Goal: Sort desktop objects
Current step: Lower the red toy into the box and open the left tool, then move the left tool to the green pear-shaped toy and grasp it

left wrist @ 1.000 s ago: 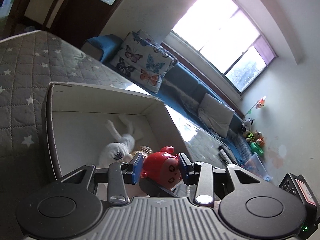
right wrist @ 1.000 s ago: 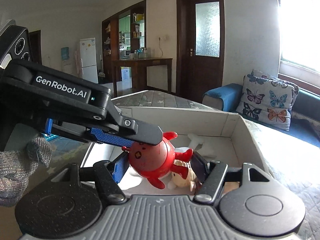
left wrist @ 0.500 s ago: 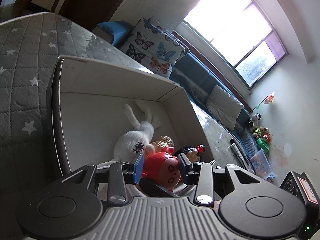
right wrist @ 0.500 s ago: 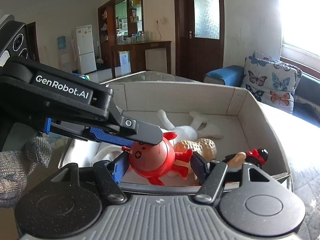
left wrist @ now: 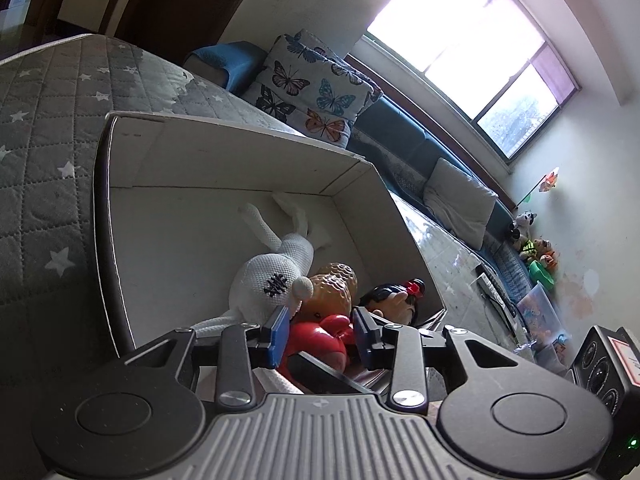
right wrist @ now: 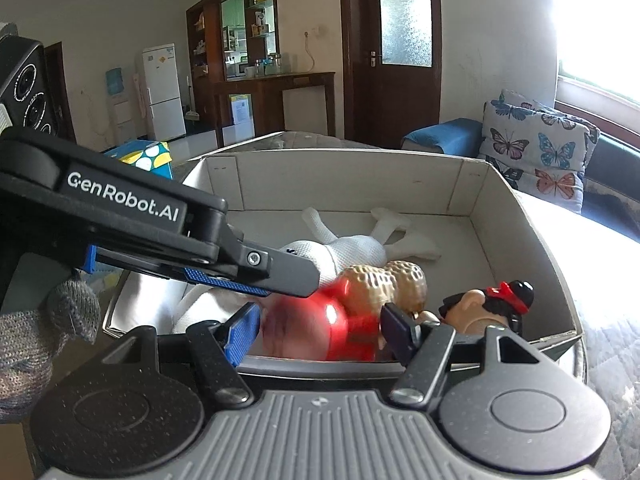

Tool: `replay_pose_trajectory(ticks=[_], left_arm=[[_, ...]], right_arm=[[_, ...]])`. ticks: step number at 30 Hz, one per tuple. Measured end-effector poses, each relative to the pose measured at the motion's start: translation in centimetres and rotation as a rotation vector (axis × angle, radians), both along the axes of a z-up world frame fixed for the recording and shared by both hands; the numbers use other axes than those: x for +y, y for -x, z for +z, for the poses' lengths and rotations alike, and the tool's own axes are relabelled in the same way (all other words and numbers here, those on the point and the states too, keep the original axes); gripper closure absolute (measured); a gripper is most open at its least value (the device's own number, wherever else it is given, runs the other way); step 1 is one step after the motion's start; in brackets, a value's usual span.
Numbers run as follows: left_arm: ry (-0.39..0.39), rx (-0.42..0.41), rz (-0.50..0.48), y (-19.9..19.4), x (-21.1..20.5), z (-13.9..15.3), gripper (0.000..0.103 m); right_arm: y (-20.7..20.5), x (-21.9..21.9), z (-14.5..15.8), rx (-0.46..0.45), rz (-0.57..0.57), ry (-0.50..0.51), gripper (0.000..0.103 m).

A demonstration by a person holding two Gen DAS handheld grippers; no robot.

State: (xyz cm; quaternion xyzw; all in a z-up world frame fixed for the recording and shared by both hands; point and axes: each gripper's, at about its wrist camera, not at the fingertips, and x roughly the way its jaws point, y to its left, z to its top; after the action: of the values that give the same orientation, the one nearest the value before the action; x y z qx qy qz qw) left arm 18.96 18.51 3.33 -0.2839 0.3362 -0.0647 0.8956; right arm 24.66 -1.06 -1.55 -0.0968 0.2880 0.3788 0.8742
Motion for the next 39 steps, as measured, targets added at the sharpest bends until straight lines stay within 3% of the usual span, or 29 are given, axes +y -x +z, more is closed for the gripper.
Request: replay_pose_trajectory(ticks=[17,20,39], left_arm=[[-0.016,-0.024,0.019,1.6,-0.6,1.0,0.066],[-0.026,-0.039,0.018,2.4,-1.2,1.6,0.066],[-0.110,-0.064,-0.013,7.6,-5.7,2.6,0.066]], right_arm=[[1.7,-1.7,1.5,-0.034,-0.027,-0.039,0.033],[2.6,-2.5,1.7,-0.043,-0.033,-0.048,0.026],[8.0,-8.0,1.9,-0.094,-0.121,-0.073,0.005]])
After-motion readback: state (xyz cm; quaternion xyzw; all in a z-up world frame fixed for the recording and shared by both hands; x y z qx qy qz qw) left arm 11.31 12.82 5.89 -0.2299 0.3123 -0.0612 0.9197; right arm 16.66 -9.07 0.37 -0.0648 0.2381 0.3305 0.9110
